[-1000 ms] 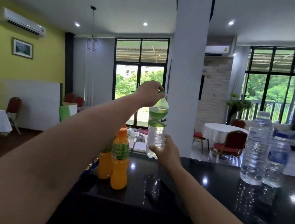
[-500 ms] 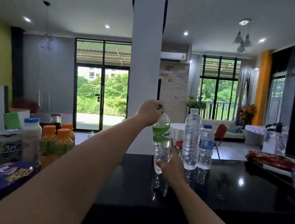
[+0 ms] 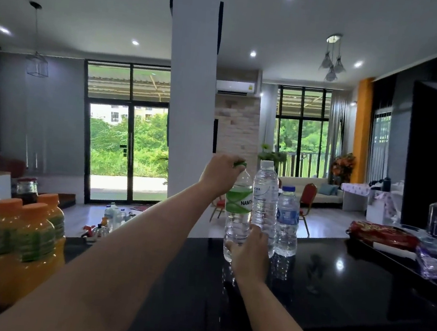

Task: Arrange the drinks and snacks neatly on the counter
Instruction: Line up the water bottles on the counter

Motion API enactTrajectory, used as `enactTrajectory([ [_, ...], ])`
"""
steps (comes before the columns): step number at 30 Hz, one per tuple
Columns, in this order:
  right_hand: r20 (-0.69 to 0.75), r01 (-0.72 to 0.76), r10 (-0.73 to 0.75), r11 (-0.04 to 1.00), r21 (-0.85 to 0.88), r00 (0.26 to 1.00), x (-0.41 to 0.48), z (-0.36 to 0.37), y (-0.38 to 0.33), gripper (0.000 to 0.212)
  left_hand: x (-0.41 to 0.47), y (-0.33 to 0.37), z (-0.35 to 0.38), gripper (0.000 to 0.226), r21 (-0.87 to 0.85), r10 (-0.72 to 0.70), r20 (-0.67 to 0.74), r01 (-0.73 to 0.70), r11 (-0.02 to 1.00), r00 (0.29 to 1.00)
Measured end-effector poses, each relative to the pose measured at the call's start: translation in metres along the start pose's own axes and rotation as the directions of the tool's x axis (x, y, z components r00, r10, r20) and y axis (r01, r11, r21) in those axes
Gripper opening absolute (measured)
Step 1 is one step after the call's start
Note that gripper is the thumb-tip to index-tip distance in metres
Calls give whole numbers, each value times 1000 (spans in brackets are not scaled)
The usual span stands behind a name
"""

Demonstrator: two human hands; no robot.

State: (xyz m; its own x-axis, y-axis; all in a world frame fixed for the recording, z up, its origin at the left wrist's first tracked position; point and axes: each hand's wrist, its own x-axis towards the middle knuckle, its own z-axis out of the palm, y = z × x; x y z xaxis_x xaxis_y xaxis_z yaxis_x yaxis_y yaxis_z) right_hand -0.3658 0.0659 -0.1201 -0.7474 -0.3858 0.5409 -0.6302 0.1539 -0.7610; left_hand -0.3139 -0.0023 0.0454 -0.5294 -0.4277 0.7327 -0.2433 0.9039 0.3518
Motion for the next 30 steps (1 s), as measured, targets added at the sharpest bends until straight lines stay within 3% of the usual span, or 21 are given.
enactTrajectory([
  [7,-22,-13,13,999,-39,1000,5,2,2,52,4,1,7,31,-54,-8,-8,7,999,1000],
  [14,-47,7,-9,999,-51,999,7,2,4,59,10,1,4,32,-1,6,17,-6,1000,1000],
  [24,-23,22,-26,989,-143,999,4,1,5,50,-4,1,4,35,22,-9,43,8,1000,999],
  [30,-42,45,-51,990,-132,998,-10,-9,-10,44,-22,-10,-35,49,238,-57,162,17,971,985],
])
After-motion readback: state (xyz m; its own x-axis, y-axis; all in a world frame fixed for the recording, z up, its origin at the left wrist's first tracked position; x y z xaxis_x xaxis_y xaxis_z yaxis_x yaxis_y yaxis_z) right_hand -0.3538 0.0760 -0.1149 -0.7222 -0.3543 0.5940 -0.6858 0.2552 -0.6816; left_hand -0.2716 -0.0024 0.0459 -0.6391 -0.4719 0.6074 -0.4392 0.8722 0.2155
